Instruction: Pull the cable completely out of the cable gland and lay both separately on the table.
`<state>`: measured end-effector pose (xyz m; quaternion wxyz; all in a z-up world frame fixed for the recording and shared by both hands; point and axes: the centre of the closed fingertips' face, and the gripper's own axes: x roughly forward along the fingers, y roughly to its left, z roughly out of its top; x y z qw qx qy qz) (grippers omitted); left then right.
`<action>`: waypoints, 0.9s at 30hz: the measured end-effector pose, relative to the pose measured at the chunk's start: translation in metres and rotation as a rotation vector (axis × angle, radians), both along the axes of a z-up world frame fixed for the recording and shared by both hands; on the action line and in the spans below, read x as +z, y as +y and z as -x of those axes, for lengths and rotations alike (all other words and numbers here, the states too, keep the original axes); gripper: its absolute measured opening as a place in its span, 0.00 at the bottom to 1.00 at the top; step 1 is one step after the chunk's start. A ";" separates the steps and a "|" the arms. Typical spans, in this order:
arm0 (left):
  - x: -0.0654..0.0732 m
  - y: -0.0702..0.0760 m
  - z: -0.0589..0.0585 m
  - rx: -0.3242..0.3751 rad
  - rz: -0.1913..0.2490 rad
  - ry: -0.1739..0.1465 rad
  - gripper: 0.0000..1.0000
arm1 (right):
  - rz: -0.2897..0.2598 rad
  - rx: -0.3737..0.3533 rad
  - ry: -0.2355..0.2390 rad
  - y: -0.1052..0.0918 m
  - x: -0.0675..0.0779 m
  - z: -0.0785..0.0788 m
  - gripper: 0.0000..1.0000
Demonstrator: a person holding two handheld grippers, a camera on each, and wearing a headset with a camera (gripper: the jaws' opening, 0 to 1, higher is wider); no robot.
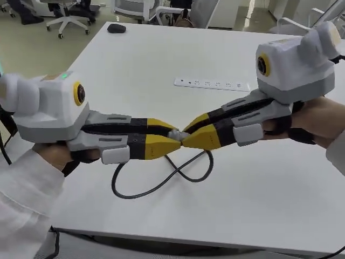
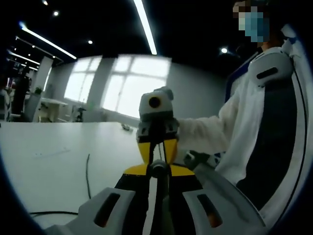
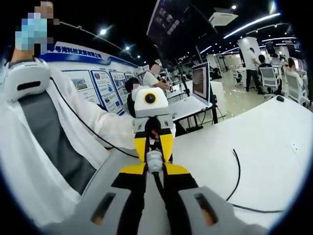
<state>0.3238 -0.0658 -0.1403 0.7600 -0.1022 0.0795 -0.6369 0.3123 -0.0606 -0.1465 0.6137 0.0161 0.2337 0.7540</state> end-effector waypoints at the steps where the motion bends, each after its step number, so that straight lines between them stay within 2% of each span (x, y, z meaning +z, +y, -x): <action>1: 0.001 0.001 0.000 0.001 0.006 0.000 0.13 | -0.012 0.003 0.008 0.000 0.000 0.000 0.12; 3: 0.002 0.001 0.000 0.007 0.014 0.000 0.13 | -0.036 -0.011 0.019 0.001 0.000 -0.003 0.13; 7: 0.011 0.007 -0.005 0.031 0.073 0.007 0.13 | -0.040 -0.025 0.012 0.000 -0.003 -0.006 0.17; 10: 0.012 0.007 -0.007 0.041 0.078 0.014 0.13 | -0.116 -0.051 0.058 0.001 0.010 -0.008 0.12; 13: 0.010 0.005 -0.005 0.038 0.078 0.014 0.14 | -0.146 -0.062 0.079 0.001 0.016 -0.010 0.12; 19: 0.013 0.004 -0.005 0.046 0.109 0.021 0.14 | -0.140 -0.060 0.083 0.002 0.012 -0.008 0.15; 21: 0.013 0.004 -0.004 0.045 0.110 0.022 0.14 | -0.151 -0.062 0.102 0.002 0.013 -0.007 0.13; 24: 0.014 0.003 -0.005 0.047 0.114 0.021 0.14 | -0.153 -0.060 0.099 0.002 0.014 -0.007 0.12; 27: 0.018 0.004 -0.006 0.054 0.143 0.027 0.14 | -0.157 -0.057 0.104 0.001 0.015 -0.006 0.12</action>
